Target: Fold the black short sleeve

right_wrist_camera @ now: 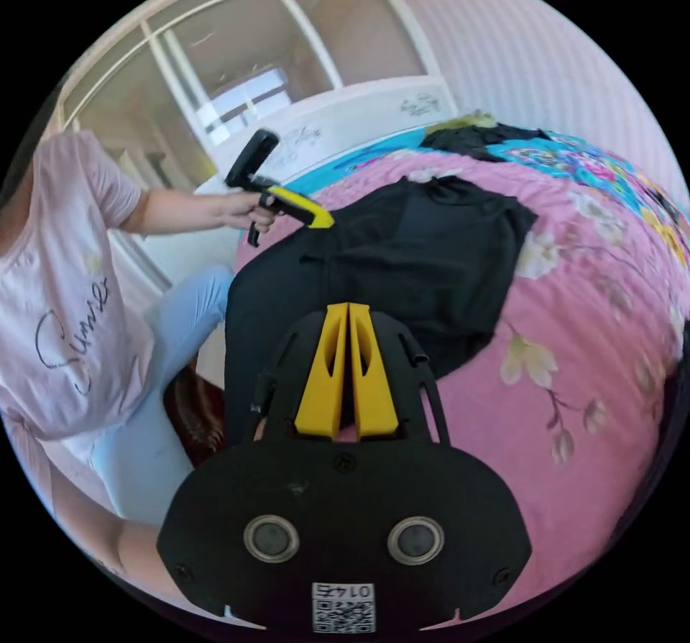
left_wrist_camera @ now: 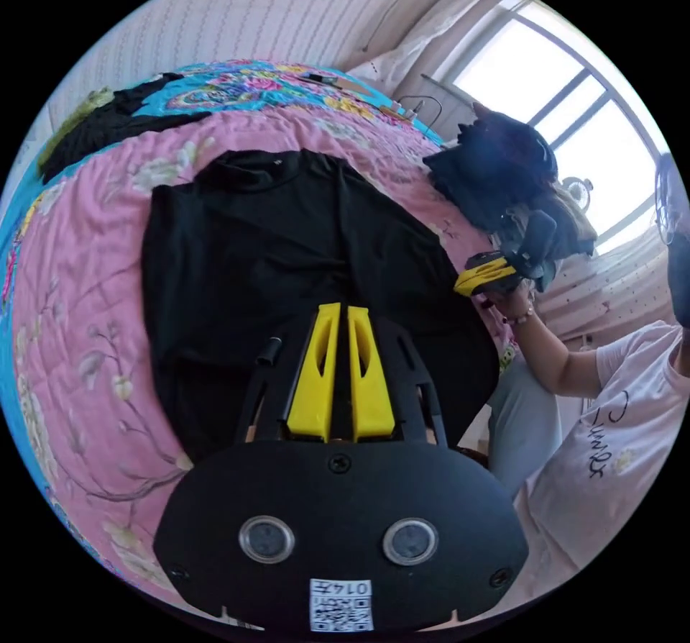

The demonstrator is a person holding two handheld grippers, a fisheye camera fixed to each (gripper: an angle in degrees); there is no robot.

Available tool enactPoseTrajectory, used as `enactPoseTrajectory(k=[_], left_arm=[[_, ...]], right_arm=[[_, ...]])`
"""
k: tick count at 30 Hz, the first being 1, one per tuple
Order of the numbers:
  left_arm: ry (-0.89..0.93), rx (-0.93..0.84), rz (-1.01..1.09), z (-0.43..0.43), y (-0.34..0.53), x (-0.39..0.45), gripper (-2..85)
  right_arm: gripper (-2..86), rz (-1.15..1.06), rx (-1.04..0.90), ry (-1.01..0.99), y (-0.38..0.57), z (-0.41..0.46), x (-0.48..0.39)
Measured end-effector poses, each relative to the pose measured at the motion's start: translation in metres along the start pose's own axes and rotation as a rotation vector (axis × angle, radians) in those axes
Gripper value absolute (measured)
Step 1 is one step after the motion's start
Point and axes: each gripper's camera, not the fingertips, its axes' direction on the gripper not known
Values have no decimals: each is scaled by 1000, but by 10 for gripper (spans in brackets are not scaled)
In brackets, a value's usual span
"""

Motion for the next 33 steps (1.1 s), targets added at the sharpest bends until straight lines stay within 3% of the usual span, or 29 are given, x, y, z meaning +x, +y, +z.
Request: enactPoseTrajectory(k=[3, 5, 12, 15, 18, 23, 30, 33], left_arm=[[-141, 68, -39, -51, -3, -38, 8], [-219, 121, -46, -70, -11, -61, 28], [-267, 188, -189, -68, -69, -143, 79], [-259, 85, -250, -54, -76, -166, 76], [-177, 81, -237, -64, -69, -170, 4], [-230, 196, -141, -136, -66, -146, -8], [-228, 391, -155, -269, -86, -116, -10], [-207, 349, -118, -308, -60, -94, -10]], right_arm=[[41, 165, 164, 41, -5, -23, 25], [71, 219, 176, 123, -21, -20, 39], [143, 330, -14, 305, -130, 43, 105], [107, 390, -200, 429, -150, 78, 140], [33, 434, -167, 337, -154, 64, 151], [14, 449, 30, 244, -159, -14, 146], [9, 429, 112, 271, -207, -67, 119], [9, 376, 79, 234, -195, -68, 80]])
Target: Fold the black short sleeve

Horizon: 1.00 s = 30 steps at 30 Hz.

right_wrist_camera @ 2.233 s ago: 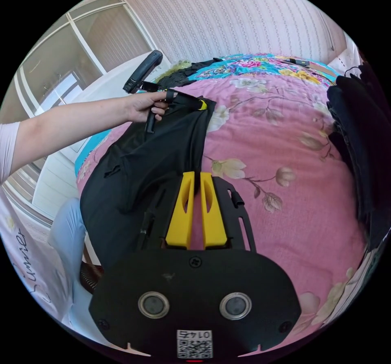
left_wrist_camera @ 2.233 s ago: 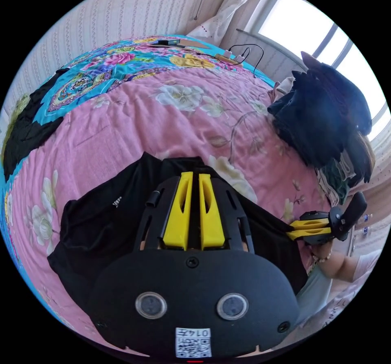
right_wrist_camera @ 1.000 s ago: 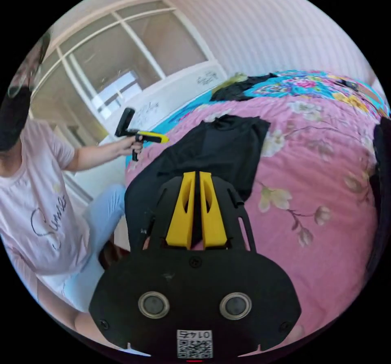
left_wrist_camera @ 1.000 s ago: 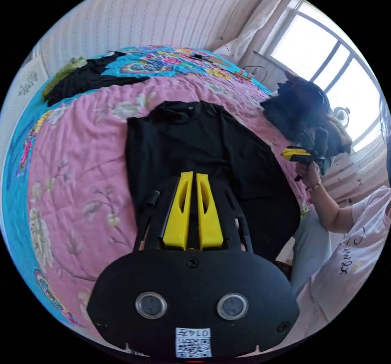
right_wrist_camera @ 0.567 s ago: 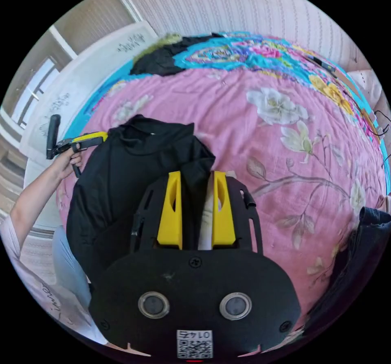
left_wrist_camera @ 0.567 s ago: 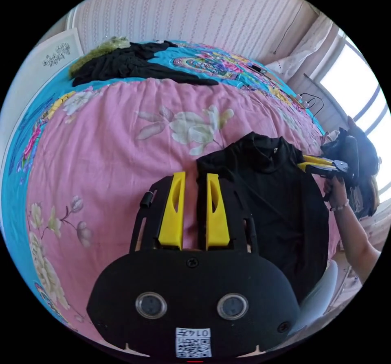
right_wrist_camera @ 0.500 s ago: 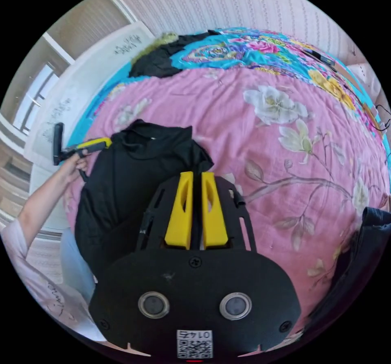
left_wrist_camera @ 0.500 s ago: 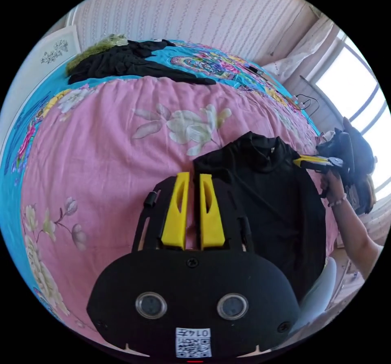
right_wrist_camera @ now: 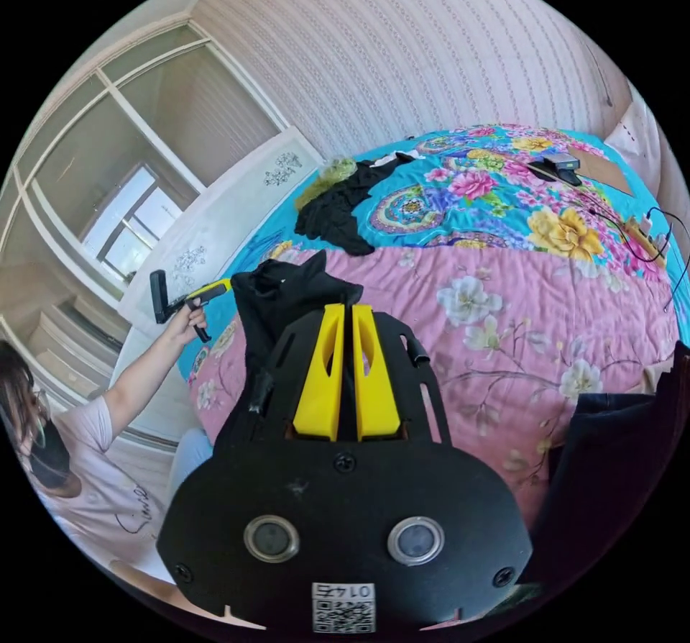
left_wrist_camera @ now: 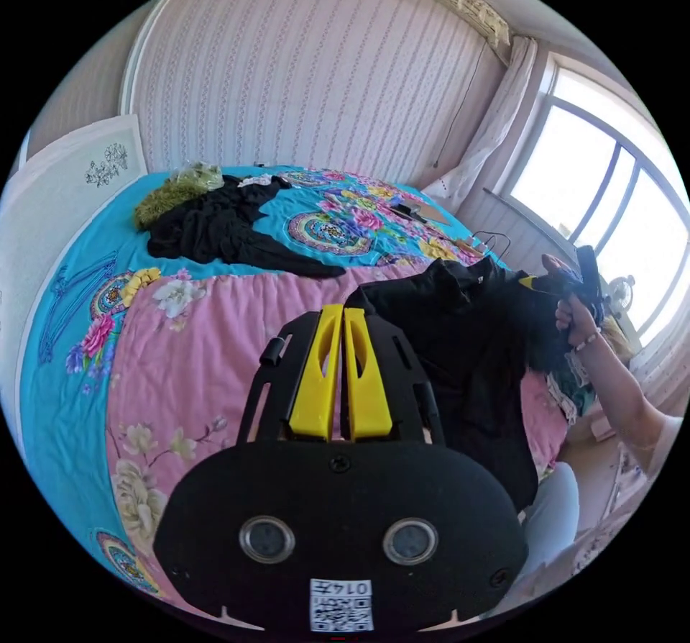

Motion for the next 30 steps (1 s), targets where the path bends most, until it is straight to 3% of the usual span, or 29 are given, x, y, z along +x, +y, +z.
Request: enactPoseTrajectory(k=[7, 15, 25, 30], left_arm=[[77, -121, 50, -96, 138, 35, -10], [151, -215, -86, -150, 334, 75, -10], [175, -262, -92, -187, 422, 107, -10], [123, -232, -121, -206, 446, 119, -7]], right_arm=[[9, -47, -159, -19, 146, 8, -55], [9, 138, -214, -73, 315, 34, -73], [12, 62, -257, -77, 381, 38, -111], [18, 6, -394, 119, 414, 57, -130]])
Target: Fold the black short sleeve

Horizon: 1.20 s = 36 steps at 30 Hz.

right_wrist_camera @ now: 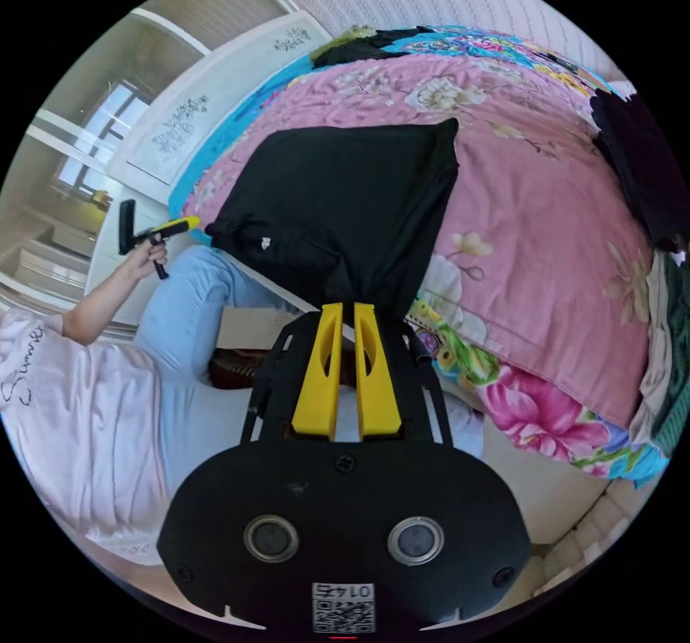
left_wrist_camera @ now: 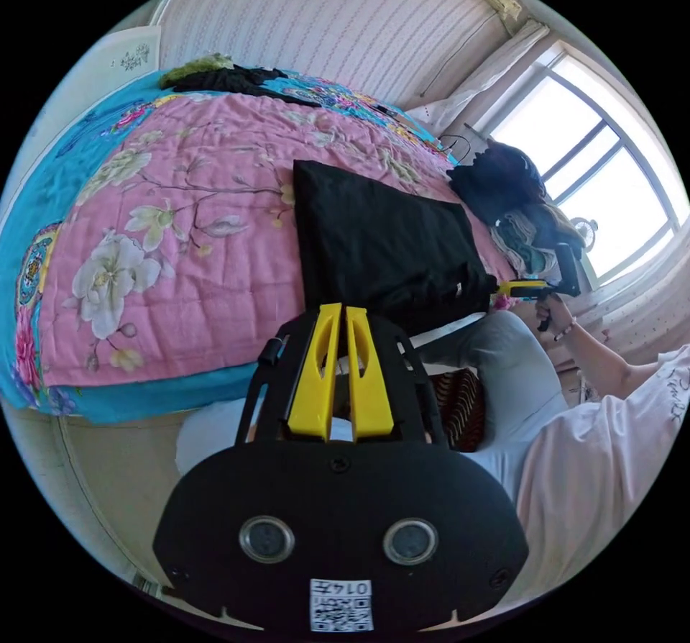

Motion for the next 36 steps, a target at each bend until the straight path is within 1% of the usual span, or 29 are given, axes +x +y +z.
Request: enactPoseTrajectory(k=[4, 7, 9, 14, 16, 17, 18, 20, 21, 23, 26, 29, 31, 33, 35, 36], left_arm=[[-61, -2, 45, -14, 15, 14, 0], [-76, -47, 122, -5, 23, 43, 25], [-62, -64, 207, 14, 22, 75, 45], [-3, -100, 264, 72, 8, 124, 46], [-9, -117, 277, 93, 8, 136, 45], [-11, -160, 280, 107, 10, 142, 44], [6, -223, 290, 118, 17, 146, 42], [32, -293, 320, 125, 34, 154, 43], [41, -326, 346, 123, 48, 158, 44], [15, -348, 383, 115, 69, 165, 43], [-6, -265, 408, 91, 91, 176, 37], [-9, -189, 441, 84, 99, 202, 23], [3, -161, 496, 94, 104, 226, 8], [-16, -166, 572, 121, 111, 260, -5], [-24, -163, 614, 140, 114, 282, -8], [-28, -155, 635, 152, 116, 293, -9]], right_arm=[[21, 12, -13, 7, 16, 7, -7], [26, 13, 48, -20, 12, 11, -20], [34, -6, 96, -19, -7, 19, -37], [55, -17, 94, -53, -58, 61, -62], [65, -22, 73, -27, -70, 78, -68], [67, -23, 39, -18, -73, 90, -69], [67, -33, -16, -62, -73, 100, -70], [65, -80, -98, -144, -66, 110, -74], [64, -116, -158, -138, -57, 115, -80], [64, -171, -212, -90, -41, 116, -90], [49, -172, -228, -67, -26, 111, -96], [16, -203, -157, 1, -39, 103, -107], [6, -238, -100, 69, -61, 102, -119], [0, -298, -71, 146, -105, 110, -138], [-2, -344, -69, 196, -141, 123, -152], [-3, -355, -100, 243, -166, 136, -159]])
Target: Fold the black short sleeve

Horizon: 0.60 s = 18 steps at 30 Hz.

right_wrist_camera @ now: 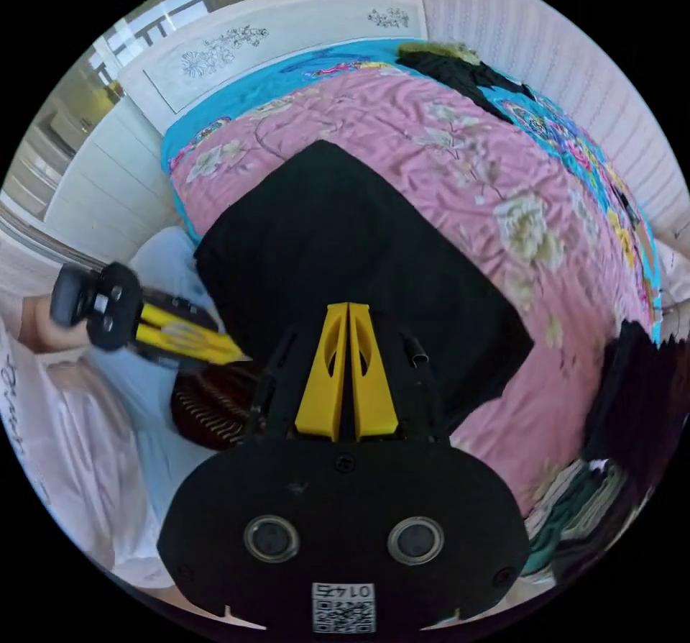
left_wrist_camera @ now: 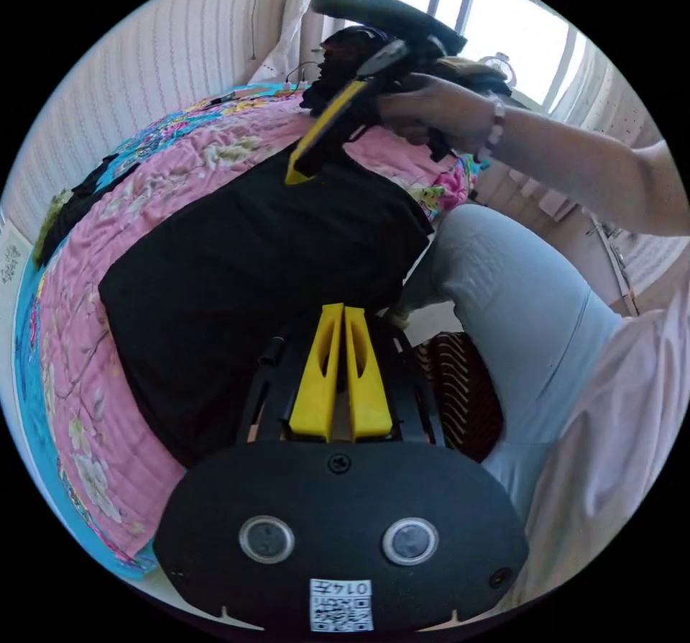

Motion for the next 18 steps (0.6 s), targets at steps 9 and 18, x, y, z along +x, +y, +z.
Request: enactPoseTrajectory(k=[9, 18], left_arm=[[-45, -4, 14, 63, 13, 26, -10], [-23, -19, -2, 56, 19, 47, -10]], right_arm=[[-8, 87, -179, 110, -78, 92, 13], [-5, 36, -193, 104, -110, 66, 56]])
